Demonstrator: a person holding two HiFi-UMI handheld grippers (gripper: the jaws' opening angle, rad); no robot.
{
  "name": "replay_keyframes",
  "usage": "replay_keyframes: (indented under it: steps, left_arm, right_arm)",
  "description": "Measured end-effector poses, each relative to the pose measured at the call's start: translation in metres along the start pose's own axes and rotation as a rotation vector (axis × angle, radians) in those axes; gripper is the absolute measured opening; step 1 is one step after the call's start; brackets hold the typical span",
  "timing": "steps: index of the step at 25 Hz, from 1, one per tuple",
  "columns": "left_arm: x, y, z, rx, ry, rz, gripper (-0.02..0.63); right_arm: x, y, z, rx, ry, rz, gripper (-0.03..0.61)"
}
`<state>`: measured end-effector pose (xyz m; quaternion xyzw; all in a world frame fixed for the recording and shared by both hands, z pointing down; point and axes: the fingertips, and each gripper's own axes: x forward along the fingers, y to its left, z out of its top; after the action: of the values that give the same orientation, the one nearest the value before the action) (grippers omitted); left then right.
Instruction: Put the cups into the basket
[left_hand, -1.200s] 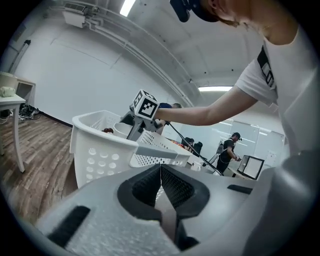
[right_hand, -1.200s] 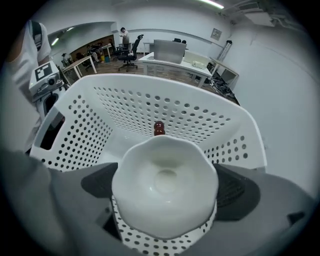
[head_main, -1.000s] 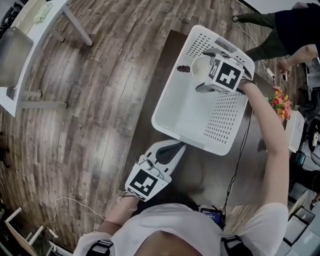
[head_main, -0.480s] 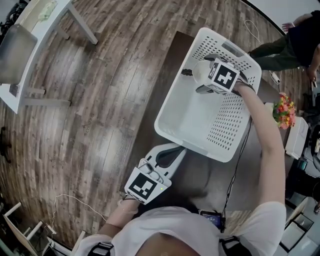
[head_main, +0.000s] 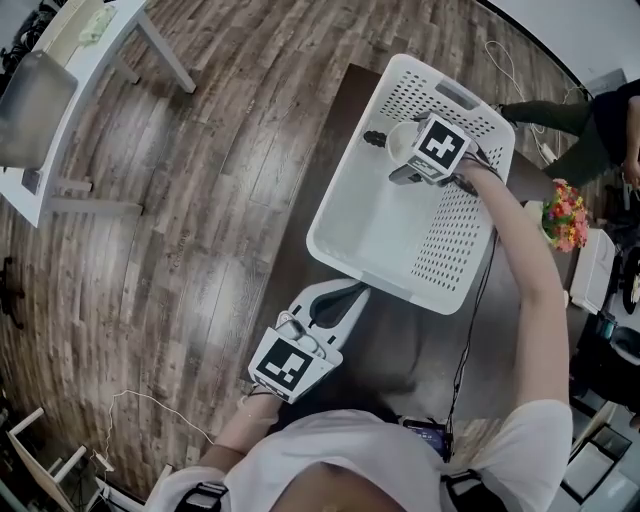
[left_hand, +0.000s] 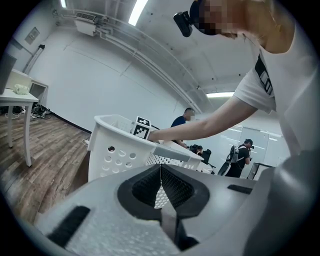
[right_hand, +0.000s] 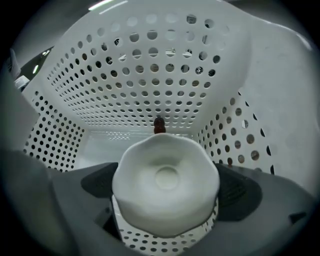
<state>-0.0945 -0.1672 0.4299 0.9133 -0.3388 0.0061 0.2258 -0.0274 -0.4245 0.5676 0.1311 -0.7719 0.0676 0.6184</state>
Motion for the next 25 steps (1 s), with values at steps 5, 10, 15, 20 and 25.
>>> replay_keyframes:
  steps: [5, 10, 15, 20, 25]
  left_arm:
    - [-0.004, -0.002, -0.004, 0.012, 0.008, -0.002, 0.012]
    - [-0.006, -0.001, -0.008, 0.008, 0.017, 0.002, 0.012]
    - [-0.009, -0.005, -0.01, -0.026, 0.016, -0.016, 0.012]
    - [-0.013, -0.004, -0.009, -0.008, 0.014, -0.002, 0.012]
    - [-0.015, -0.005, -0.008, -0.013, 0.011, 0.002, 0.012]
  right_arm:
    - [0.0, 0.0, -0.002, 0.026, -0.002, -0.008, 0.563]
    - [0.0, -0.001, -0.002, 0.03, -0.003, -0.012, 0.563]
    - [0.0, -0.001, -0.004, 0.035, 0.006, -0.013, 0.563]
    - [-0.003, -0.002, -0.006, 0.022, 0.021, -0.027, 0.563]
    - [-0.01, -0.003, -0.007, 0.035, 0.009, -0.035, 0.563]
